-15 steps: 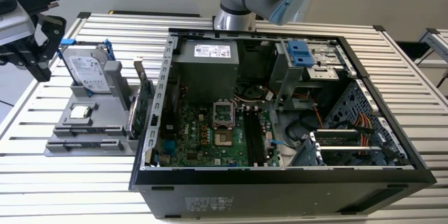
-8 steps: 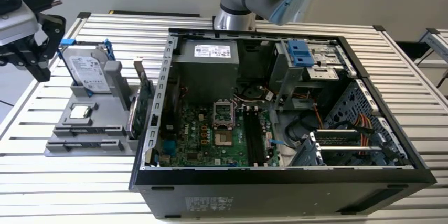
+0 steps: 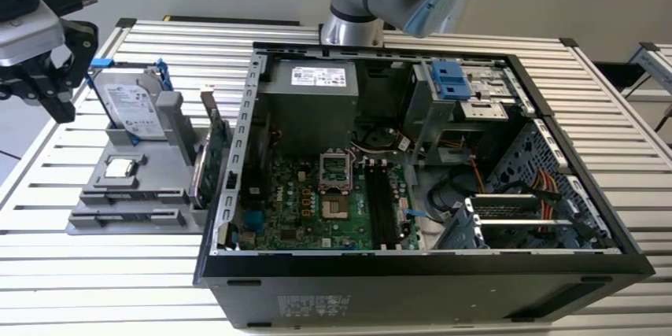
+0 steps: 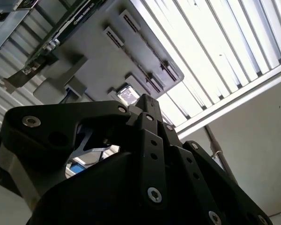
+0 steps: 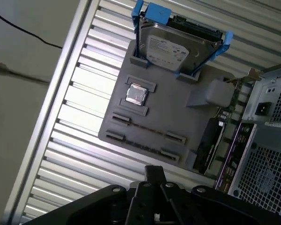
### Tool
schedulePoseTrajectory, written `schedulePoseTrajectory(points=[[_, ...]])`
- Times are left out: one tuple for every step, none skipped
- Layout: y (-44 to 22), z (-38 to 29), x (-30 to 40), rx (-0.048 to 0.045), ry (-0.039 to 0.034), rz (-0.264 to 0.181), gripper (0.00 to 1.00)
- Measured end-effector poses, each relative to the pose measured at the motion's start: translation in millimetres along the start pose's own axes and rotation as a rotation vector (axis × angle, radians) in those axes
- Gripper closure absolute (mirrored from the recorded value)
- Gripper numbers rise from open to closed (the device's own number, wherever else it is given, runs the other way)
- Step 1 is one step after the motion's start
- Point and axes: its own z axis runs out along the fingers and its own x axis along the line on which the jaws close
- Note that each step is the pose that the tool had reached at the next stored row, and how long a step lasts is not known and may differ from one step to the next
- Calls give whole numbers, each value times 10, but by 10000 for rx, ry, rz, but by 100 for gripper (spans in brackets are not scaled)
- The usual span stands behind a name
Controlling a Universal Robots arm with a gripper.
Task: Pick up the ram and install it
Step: 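Pick up the ram and move it above insertion slot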
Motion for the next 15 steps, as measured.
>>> schedulePoseTrajectory(points=[[0,0,0,-1,3,-63,100],[0,0,0,-2,6,-127,100],[0,0,0,-2,9,-191,100],[0,0,0,-3,12,-247,100],[0,0,0,-4,14,-300,100],[0,0,0,-4,17,-346,100],[0,0,0,-5,19,-391,100],[0,0,0,-5,21,-435,100],[0,0,0,-6,24,-484,100],[0,0,0,-7,26,-530,100],[0,0,0,-7,28,-579,100],[0,0,0,-8,30,-628,100],[0,0,0,-8,33,-682,100],[0,0,0,-9,35,-736,100],[0,0,0,-10,39,-787,100]])
